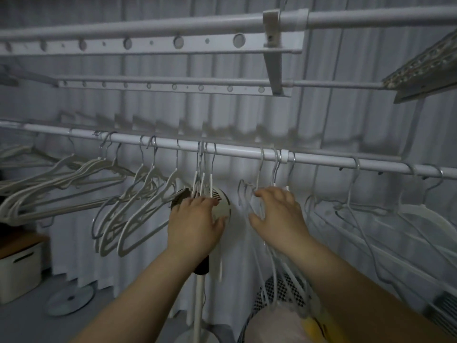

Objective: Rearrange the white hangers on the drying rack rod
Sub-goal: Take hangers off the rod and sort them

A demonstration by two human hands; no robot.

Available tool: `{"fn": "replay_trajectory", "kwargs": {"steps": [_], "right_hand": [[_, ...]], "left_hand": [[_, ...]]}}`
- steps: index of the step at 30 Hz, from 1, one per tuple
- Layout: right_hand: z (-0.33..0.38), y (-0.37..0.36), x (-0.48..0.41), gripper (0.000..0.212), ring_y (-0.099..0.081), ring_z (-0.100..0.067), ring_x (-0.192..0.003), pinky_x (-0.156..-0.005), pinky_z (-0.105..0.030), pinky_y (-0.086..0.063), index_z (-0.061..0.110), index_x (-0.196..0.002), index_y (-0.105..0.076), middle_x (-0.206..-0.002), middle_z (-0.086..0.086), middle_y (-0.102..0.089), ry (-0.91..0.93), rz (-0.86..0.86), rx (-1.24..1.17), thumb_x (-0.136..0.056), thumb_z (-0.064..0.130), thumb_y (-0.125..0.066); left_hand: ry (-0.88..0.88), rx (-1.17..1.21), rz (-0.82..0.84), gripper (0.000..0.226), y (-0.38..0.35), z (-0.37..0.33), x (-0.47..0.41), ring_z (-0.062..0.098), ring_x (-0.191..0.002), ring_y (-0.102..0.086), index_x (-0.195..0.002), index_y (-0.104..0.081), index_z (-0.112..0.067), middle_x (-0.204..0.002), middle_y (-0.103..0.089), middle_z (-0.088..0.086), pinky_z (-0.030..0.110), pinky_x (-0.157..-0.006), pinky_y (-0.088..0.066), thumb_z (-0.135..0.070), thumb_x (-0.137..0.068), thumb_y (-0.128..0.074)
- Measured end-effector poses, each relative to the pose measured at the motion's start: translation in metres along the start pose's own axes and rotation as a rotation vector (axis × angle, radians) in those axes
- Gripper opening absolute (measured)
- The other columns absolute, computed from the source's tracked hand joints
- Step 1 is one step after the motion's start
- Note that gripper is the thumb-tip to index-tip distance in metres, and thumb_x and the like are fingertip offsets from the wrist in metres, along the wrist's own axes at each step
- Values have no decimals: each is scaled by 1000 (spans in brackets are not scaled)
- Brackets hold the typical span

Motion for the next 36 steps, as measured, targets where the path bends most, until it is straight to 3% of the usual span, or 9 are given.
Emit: {"fn": "replay_trajectory", "kwargs": {"steps": [6, 12, 18, 21, 24, 27, 32, 34, 36], "right_hand": [[-9, -25, 0, 56, -27, -24, -129, -103, -36, -24, 19, -138, -27, -141, -2, -35, -65, 140, 178, -87, 35, -47], [-22, -30, 2, 62, -27, -23, -129, -105, -34, -21, 21, -141, -21, -140, -1, -36, -75, 128, 205, -85, 23, -47], [-27, -28, 4, 63, -23, -22, -133, -106, -33, -20, 22, -143, -16, -143, -1, -34, -76, 129, 163, -86, 20, -44], [-26, -26, 6, 62, -22, -22, -133, -106, -32, -20, 21, -143, -17, -143, -1, -34, -73, 136, 146, -87, 19, -44], [-26, -24, 8, 59, -24, -21, -132, -104, -31, -22, 21, -141, -20, -142, -1, -36, -61, 128, 137, -87, 20, -44], [-28, -22, 10, 57, -26, -21, -131, -102, -31, -22, 22, -140, -23, -140, -1, -37, -62, 112, 121, -87, 19, -44], [-31, -18, 12, 55, -25, -20, -131, -104, -29, -20, 22, -140, -25, -142, 1, -34, -57, 116, 92, -89, 22, -45], [-33, -15, 13, 54, -25, -20, -131, -104, -28, -20, 22, -140, -26, -143, 1, -34, -56, 105, 74, -89, 22, -45], [-34, -12, 14, 52, -26, -20, -131, -104, -28, -20, 22, -139, -28, -142, 1, -34, -59, 91, 62, -89, 22, -45]], "left_hand": [[37, -167, 154, 34, -20, 24, 9, 19, -115, -46, -105, -56, -23, -111, -61, -2, 33, -97, -31, -46, -81, -49], [34, -302, 153, 54, -33, 34, 14, 19, -138, -21, -122, -53, -23, -138, -44, -3, 40, -115, -6, -57, -82, -42], [10, -272, 86, 41, -29, 43, 15, 12, -139, -20, -127, -45, -27, -137, -47, -7, 42, -115, 6, -19, -87, -42], [1, -197, -9, 56, -25, 43, 16, 13, -134, -33, -138, -32, -24, -130, -55, -1, 38, -115, 5, -10, -84, -43], [-16, -198, -29, 60, -25, 41, 17, 14, -104, -57, -140, -27, -23, -100, -65, -5, 32, -114, -3, -8, -83, -41], [-35, -172, -5, 63, -27, 36, 18, 12, -104, -55, -142, -19, -24, -107, -62, -6, 29, -114, -1, -8, -84, -39], [-32, 347, -39, 69, -27, 22, 25, 20, -131, -38, -142, -22, -16, -149, -27, 4, 19, -97, -36, 10, -82, -41], [101, 625, -43, 64, -29, 24, 26, 13, -123, -44, -140, -30, -15, -132, -45, -6, -1, -86, -33, 11, -82, -44], [201, 852, 9, 58, -37, 21, 29, 9, -106, -52, -132, -43, -14, -104, -52, -20, -9, -66, -36, 12, -81, -48]]}}
Point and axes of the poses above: each hand's wrist, its own x-axis away from the middle knuckle, its own y-axis out of the back of the hand, z = x × y, the point moved 7 cm from there along -x, towards the middle knuckle
